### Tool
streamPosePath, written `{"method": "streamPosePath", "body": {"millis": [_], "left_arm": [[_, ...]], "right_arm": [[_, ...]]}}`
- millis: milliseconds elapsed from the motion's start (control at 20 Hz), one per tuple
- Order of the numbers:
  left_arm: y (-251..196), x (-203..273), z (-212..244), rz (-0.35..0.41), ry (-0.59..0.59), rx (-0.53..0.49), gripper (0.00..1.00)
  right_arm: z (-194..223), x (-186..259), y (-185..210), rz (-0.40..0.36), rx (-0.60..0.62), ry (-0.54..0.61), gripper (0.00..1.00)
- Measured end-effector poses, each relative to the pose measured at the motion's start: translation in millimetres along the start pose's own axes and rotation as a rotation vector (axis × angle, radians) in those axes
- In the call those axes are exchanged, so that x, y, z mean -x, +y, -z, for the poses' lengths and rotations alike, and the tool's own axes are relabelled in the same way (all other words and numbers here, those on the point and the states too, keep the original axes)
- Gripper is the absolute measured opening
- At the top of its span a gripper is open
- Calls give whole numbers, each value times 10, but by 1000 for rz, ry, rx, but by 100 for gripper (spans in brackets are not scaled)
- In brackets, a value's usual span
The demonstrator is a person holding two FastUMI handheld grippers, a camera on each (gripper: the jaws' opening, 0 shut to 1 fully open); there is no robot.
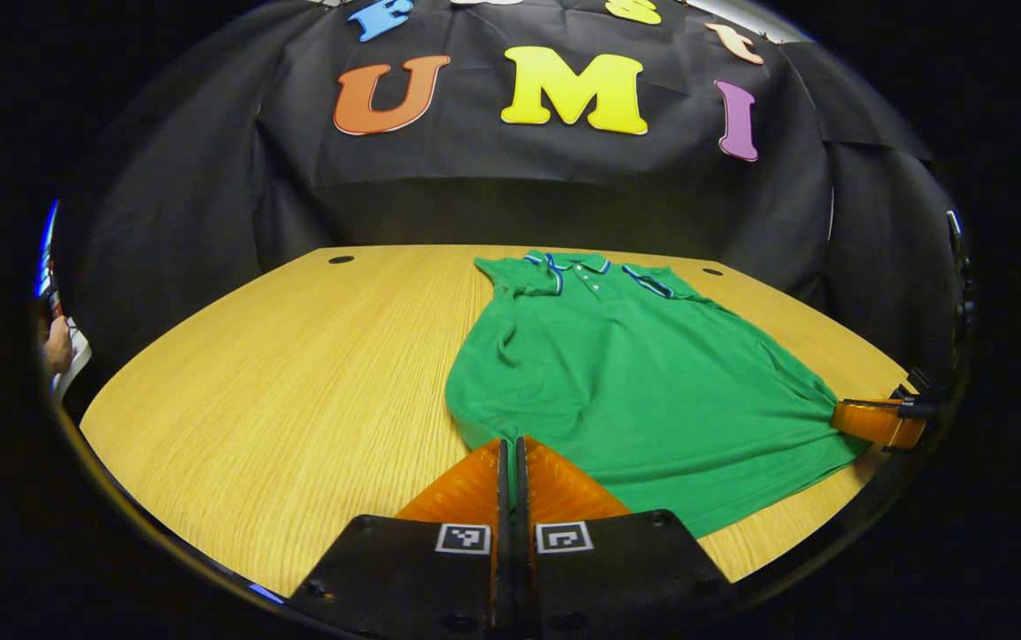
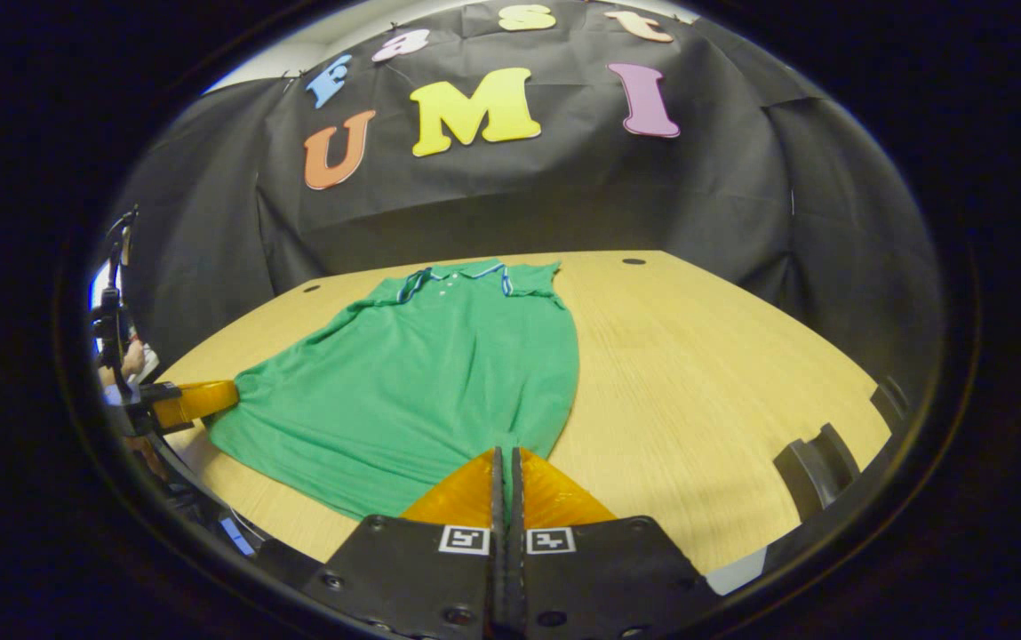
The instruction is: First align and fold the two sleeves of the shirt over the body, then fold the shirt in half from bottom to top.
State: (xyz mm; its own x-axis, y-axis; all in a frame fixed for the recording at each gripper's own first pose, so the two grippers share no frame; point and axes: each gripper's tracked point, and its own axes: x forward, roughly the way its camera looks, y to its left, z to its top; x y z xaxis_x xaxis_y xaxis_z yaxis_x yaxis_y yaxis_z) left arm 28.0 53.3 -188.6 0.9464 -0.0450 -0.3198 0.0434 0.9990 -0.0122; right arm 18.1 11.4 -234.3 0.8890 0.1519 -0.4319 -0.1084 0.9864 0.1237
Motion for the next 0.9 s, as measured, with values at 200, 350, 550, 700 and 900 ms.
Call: {"method": "streamPosePath", "body": {"millis": [200,350,550,700,900], "left_arm": [[-100,110,-271,14,-56,-18,6],[-122,133,-465,18,-93,-25,6],[-91,138,-707,18,-124,-16,6],[4,99,-898,6,-148,-7,6],[95,2,-1164,-4,-174,-8,6]], "right_arm": [[-177,70,36,-7,71,-47,1],[-359,120,109,-31,93,-79,0],[-720,148,132,-36,90,-139,1],[-1045,127,170,-45,85,-182,0],[-1454,-10,267,-63,82,-233,0]]}}
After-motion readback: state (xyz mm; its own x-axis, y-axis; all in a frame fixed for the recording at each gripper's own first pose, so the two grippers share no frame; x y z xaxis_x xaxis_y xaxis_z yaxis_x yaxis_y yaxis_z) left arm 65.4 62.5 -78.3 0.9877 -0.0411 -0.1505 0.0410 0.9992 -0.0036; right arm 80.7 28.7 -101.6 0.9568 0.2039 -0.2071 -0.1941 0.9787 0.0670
